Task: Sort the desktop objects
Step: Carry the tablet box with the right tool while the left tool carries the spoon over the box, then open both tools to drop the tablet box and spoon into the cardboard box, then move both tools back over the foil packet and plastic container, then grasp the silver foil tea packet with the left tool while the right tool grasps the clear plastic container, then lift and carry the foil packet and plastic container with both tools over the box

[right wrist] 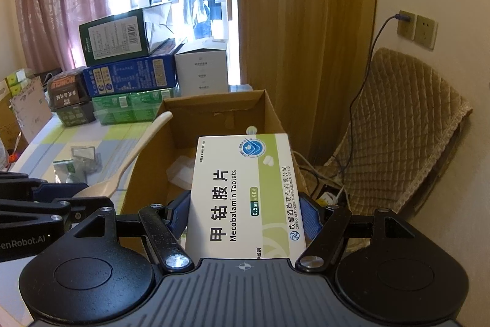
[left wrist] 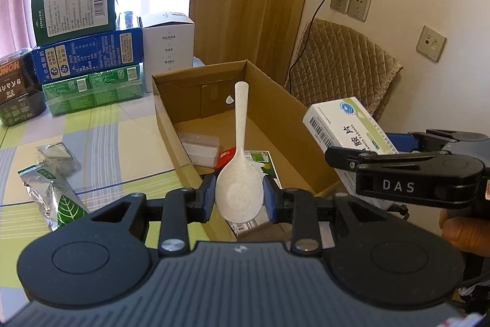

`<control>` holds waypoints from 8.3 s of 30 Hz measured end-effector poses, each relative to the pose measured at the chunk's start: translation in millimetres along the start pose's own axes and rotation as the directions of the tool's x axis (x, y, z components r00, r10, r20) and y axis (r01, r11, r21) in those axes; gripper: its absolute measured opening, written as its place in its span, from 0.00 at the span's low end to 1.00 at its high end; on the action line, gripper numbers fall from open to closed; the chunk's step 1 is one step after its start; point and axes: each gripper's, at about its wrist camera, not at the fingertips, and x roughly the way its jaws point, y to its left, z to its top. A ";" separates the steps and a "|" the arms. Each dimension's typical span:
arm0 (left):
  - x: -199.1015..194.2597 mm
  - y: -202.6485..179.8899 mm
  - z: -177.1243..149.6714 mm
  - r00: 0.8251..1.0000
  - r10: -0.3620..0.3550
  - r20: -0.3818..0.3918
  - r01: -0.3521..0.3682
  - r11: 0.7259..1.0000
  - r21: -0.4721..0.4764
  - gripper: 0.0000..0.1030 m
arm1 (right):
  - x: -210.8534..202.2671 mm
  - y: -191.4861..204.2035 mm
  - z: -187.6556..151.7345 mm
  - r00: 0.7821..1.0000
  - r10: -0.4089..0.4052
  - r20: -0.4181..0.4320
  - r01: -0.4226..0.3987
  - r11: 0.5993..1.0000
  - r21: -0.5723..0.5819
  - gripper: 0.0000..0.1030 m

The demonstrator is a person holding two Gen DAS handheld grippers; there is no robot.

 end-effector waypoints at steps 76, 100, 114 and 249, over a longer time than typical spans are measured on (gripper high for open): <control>-35.8 71.9 -26.4 0.987 0.161 0.009 -0.158 0.974 -0.161 0.93 | -19.5 51.5 -15.8 0.996 0.087 -0.004 -0.086 0.994 0.065 0.98; -123.1 189.8 -99.9 0.930 0.364 -0.044 -0.359 0.880 -0.312 0.99 | -14.4 151.4 -34.5 0.969 0.237 -0.063 -0.241 0.968 -0.065 0.98; -116.4 213.3 -107.9 0.927 0.369 -0.071 -0.370 0.864 -0.341 0.99 | 7.7 179.9 -32.8 0.961 0.262 -0.085 -0.270 0.956 -0.111 0.98; 21.3 260.4 -133.6 0.929 0.110 -0.355 -0.129 0.991 -0.030 0.52 | 146.8 217.3 -94.8 0.921 0.243 -0.305 -0.277 0.958 -0.072 0.48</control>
